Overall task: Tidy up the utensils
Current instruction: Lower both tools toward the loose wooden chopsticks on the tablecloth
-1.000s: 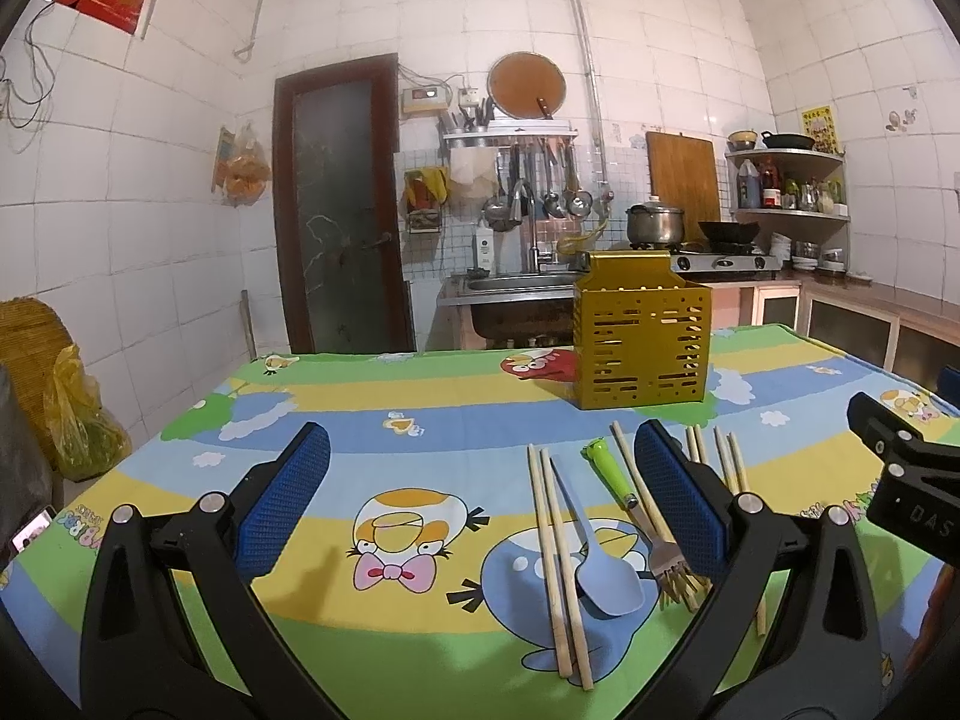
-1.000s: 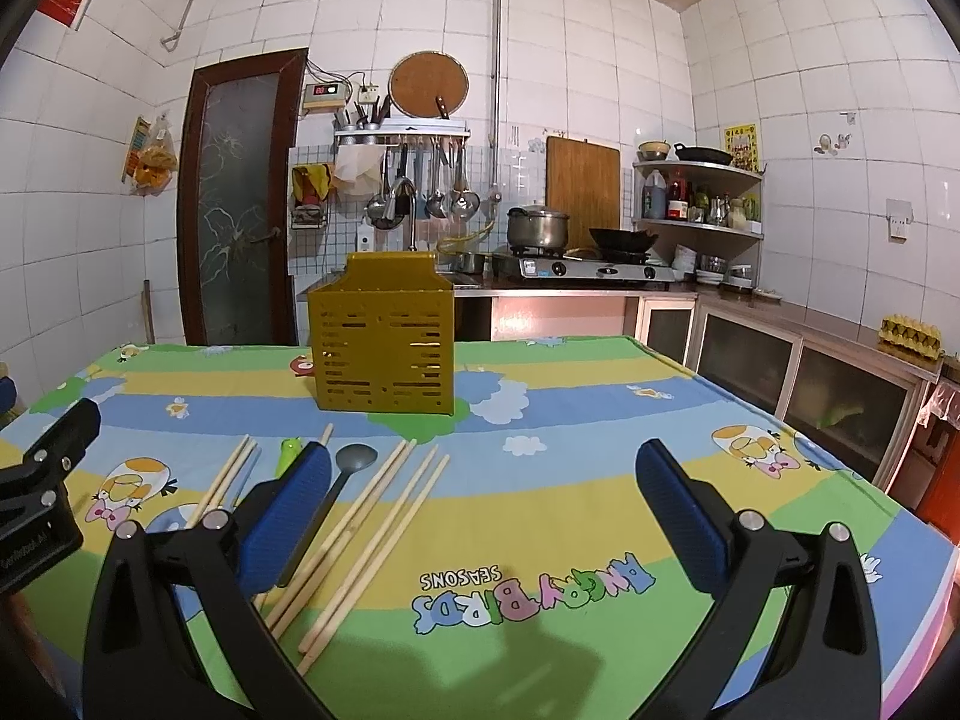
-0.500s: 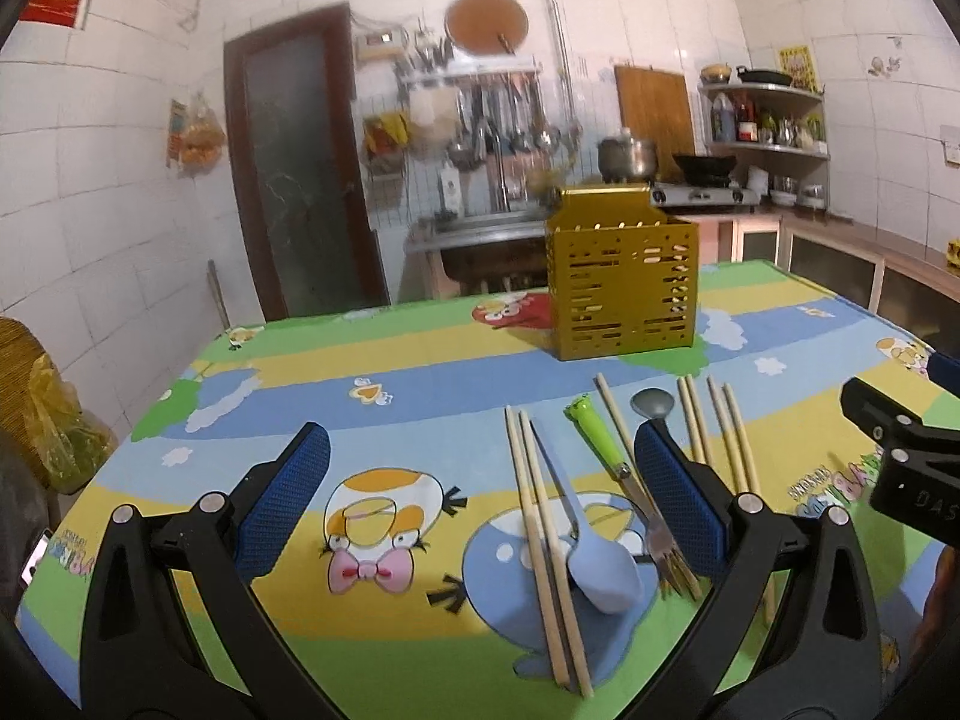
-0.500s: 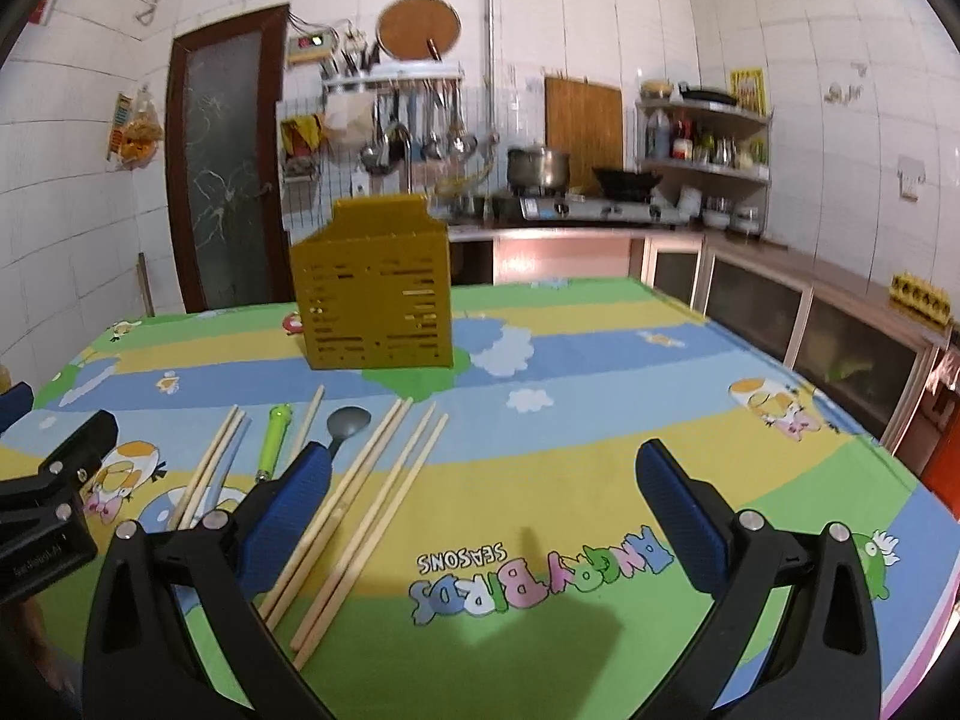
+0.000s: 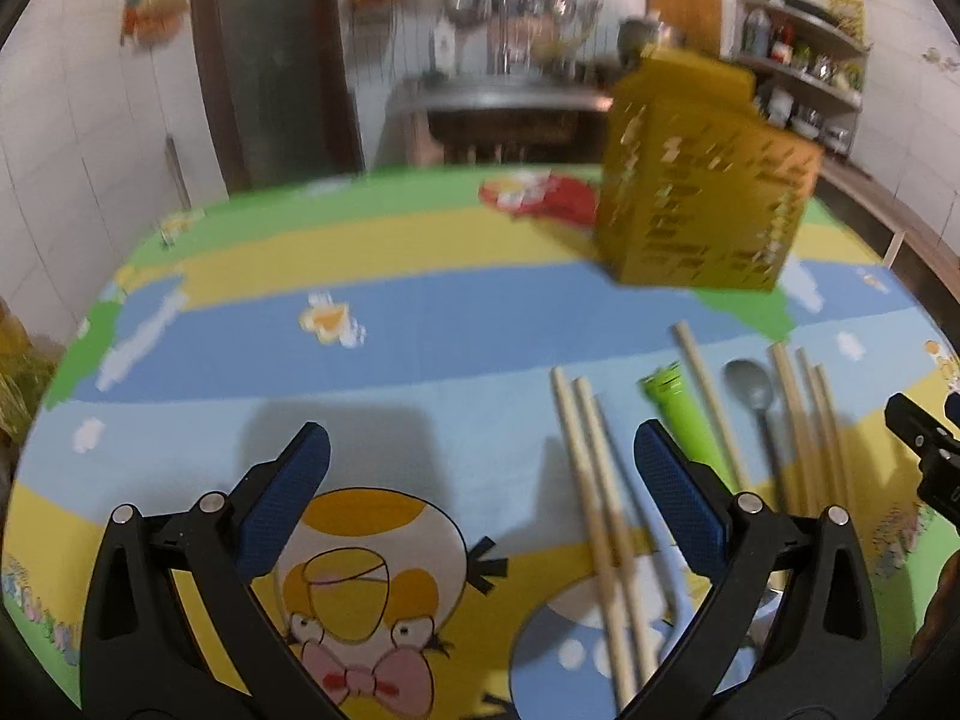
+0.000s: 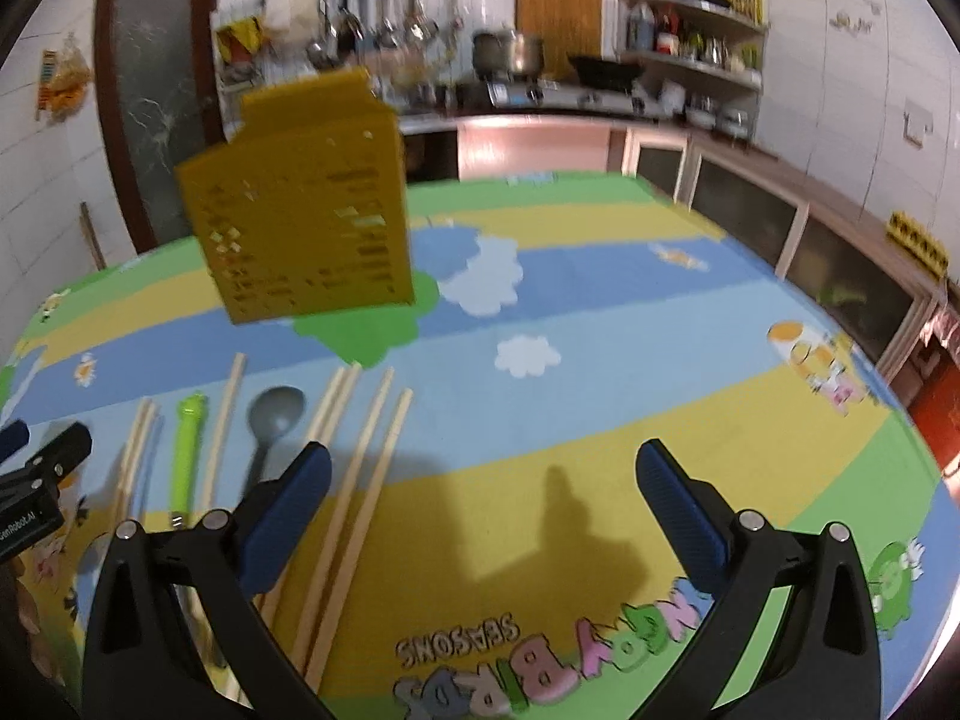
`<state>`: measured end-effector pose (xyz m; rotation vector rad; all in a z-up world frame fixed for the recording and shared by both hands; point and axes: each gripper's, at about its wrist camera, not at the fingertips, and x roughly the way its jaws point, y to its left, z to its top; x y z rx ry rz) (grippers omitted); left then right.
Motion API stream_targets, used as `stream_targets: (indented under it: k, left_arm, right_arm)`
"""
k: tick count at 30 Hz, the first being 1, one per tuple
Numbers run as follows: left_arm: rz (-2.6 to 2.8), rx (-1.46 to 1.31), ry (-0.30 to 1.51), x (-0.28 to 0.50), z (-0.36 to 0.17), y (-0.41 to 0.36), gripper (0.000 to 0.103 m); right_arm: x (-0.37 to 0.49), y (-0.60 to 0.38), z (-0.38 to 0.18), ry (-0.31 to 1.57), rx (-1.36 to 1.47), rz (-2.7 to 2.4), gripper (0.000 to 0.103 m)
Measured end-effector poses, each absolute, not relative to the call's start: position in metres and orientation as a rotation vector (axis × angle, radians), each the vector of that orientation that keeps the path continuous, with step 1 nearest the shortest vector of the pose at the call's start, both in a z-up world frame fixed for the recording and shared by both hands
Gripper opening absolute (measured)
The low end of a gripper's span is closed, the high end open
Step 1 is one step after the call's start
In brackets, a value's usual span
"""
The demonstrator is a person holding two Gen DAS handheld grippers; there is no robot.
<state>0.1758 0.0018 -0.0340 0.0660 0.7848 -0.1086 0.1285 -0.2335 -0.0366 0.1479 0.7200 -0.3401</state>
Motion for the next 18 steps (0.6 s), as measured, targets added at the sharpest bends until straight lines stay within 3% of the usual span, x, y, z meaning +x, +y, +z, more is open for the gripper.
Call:
stream_targets:
  k: [8,18]
  left_arm:
    - [-0.115,0.066,0.934,0.201,-0.063,0.003,0.098]
    - [-0.104,0.081,0.946,0.201,-0.067,0.001,0.099]
  right_arm:
    - [0.153,-0.243,-0.063,0.839,0.197,-0.357,0.099]
    - [0.162,-0.241,-0.07,0.893,0.19,-0.352,0.099]
